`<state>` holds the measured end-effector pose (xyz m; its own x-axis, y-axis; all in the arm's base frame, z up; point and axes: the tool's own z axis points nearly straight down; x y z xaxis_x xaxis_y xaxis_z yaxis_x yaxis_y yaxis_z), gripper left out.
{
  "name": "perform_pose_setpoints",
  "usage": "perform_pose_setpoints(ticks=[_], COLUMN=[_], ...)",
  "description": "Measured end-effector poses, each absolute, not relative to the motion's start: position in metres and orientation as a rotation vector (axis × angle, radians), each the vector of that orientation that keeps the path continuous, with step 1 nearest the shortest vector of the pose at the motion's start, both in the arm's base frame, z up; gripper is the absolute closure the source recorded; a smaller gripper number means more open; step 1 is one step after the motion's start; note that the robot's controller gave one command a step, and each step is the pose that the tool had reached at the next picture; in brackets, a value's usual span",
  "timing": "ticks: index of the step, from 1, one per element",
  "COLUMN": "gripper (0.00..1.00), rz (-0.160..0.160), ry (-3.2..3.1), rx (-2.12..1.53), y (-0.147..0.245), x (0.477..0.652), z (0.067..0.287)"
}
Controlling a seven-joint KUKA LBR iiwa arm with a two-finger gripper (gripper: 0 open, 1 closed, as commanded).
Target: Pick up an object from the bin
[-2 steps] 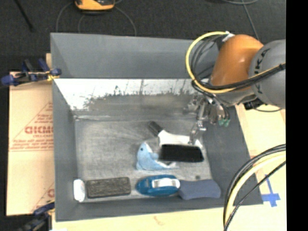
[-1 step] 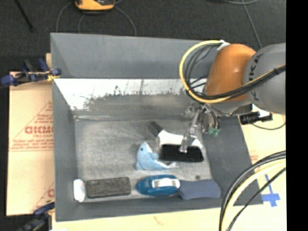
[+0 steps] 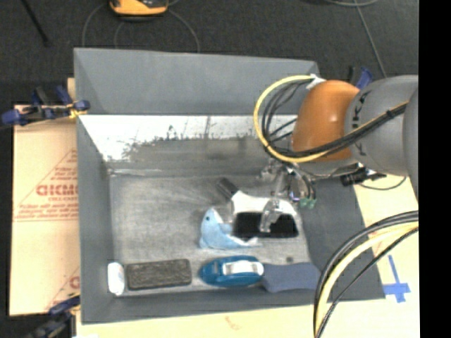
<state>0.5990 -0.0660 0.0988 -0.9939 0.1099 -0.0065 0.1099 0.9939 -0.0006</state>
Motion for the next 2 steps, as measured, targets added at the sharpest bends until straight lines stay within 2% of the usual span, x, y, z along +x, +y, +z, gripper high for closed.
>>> perform_pose_setpoints(ticks=[1, 2], gripper=[1.0, 1.0], rz=[0.007, 0.007], ry=[3.107, 3.107], rx=[0.353, 0.352], y=[-0.0748, -0.0748], x=[0.5935, 0.5935], z=[0.0789, 0.0789])
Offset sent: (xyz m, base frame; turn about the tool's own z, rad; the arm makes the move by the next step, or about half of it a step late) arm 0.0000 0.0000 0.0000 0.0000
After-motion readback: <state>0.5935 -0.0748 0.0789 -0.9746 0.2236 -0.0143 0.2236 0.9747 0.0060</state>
